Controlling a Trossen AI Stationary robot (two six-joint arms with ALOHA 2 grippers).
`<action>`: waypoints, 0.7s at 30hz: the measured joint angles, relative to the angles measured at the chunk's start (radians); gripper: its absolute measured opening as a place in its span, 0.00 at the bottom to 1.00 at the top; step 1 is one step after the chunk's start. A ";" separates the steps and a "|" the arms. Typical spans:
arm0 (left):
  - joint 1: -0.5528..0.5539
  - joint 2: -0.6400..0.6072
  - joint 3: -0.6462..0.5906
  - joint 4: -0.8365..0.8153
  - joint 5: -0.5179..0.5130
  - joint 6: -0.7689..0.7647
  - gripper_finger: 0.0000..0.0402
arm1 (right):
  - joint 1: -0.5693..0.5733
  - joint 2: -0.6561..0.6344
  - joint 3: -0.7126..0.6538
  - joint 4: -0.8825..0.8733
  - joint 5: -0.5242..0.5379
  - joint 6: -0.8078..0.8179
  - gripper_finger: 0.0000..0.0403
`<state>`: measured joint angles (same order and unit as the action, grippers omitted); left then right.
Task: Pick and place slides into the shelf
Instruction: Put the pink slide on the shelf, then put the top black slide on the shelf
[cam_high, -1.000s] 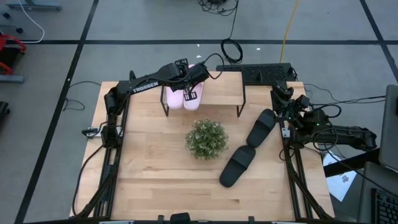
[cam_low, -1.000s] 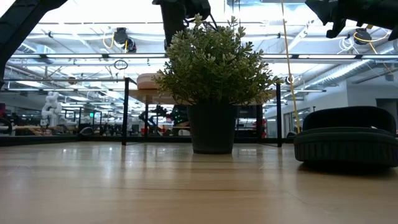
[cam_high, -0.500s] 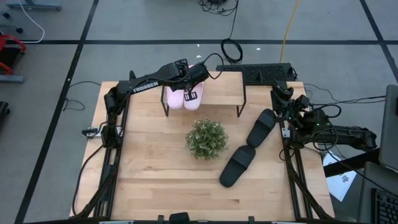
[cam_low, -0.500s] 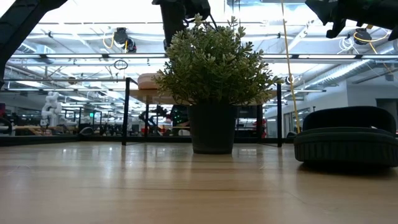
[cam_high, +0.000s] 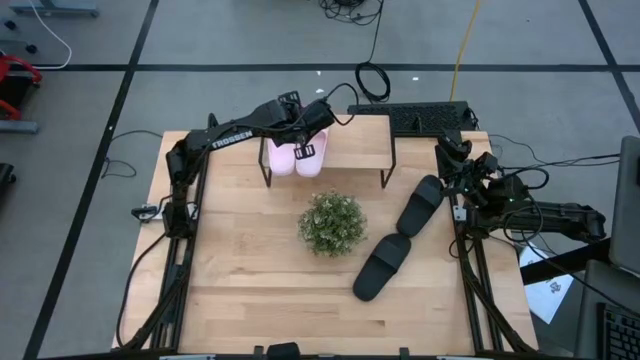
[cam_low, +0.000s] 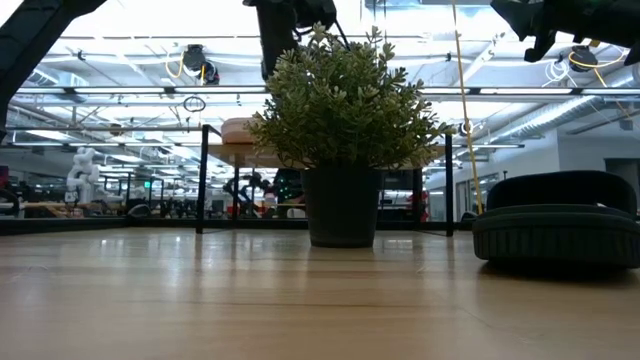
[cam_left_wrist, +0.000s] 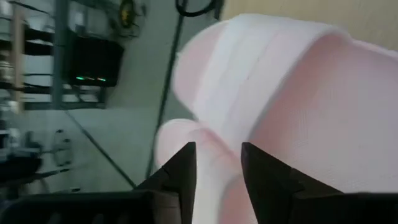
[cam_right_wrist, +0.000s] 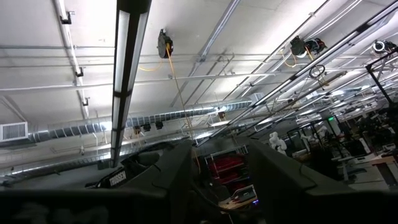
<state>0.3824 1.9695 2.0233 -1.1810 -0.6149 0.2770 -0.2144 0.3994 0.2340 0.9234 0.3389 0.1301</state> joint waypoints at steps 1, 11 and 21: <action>-0.001 -0.017 0.000 -0.004 -0.014 0.004 0.31 | 0.000 0.000 0.000 0.000 0.000 -0.002 0.37; -0.055 -0.299 0.002 0.004 -0.127 -0.020 0.33 | 0.000 0.012 0.040 -0.065 -0.118 -0.019 0.37; -0.154 -0.579 0.002 -0.056 -0.097 -0.252 0.33 | 0.032 0.180 0.554 -0.720 -0.393 -0.087 0.37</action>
<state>0.2283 1.3900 2.0257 -1.2373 -0.7117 0.0249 -0.1822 0.5791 0.7883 0.2029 -0.0544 0.0436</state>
